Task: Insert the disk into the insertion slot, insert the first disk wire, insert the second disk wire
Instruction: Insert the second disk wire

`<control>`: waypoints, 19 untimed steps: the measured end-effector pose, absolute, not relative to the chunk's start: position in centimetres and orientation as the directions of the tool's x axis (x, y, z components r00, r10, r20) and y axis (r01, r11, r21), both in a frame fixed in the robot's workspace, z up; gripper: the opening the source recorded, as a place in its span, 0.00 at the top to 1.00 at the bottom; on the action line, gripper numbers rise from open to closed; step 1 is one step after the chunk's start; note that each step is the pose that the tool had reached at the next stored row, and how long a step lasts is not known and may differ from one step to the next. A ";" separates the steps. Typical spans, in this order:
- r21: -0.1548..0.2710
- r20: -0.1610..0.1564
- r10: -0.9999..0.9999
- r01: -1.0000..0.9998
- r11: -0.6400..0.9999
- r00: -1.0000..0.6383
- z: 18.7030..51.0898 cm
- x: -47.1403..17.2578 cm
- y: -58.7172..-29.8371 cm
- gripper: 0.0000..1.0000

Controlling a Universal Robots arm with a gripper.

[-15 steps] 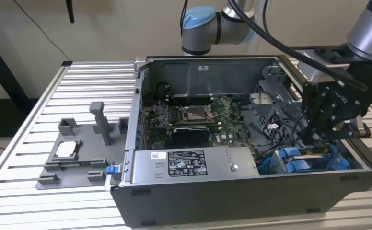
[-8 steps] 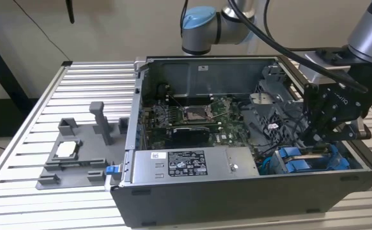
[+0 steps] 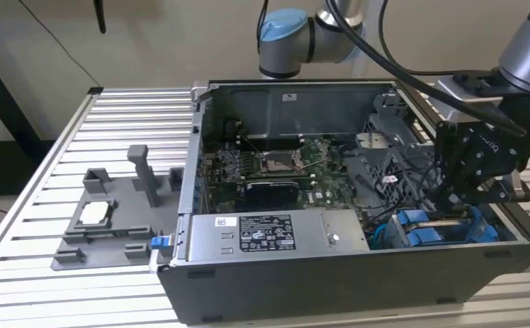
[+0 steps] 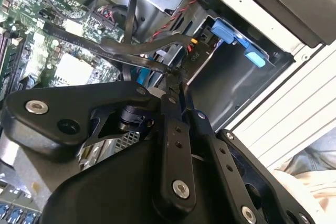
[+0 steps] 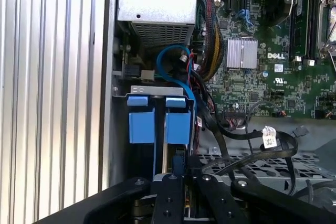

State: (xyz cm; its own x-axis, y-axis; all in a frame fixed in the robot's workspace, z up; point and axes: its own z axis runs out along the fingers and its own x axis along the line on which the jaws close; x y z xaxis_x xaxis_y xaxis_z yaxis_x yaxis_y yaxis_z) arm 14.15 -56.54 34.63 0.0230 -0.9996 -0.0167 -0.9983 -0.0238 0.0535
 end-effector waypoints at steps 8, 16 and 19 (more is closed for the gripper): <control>0.053 -0.017 -1.000 -0.998 -0.020 0.019 34.4 14.2 -56.5 0.84; 0.053 -0.017 -1.000 -0.998 -0.020 0.019 34.1 14.2 -56.5 0.84; 0.053 -0.017 -1.000 -0.998 -0.020 0.019 34.0 14.2 -56.5 0.84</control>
State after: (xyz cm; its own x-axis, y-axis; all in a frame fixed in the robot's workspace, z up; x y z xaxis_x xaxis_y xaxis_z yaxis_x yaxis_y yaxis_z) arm 14.16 -56.55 33.96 0.0194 -0.9997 -0.0166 -0.9984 -0.0202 0.0535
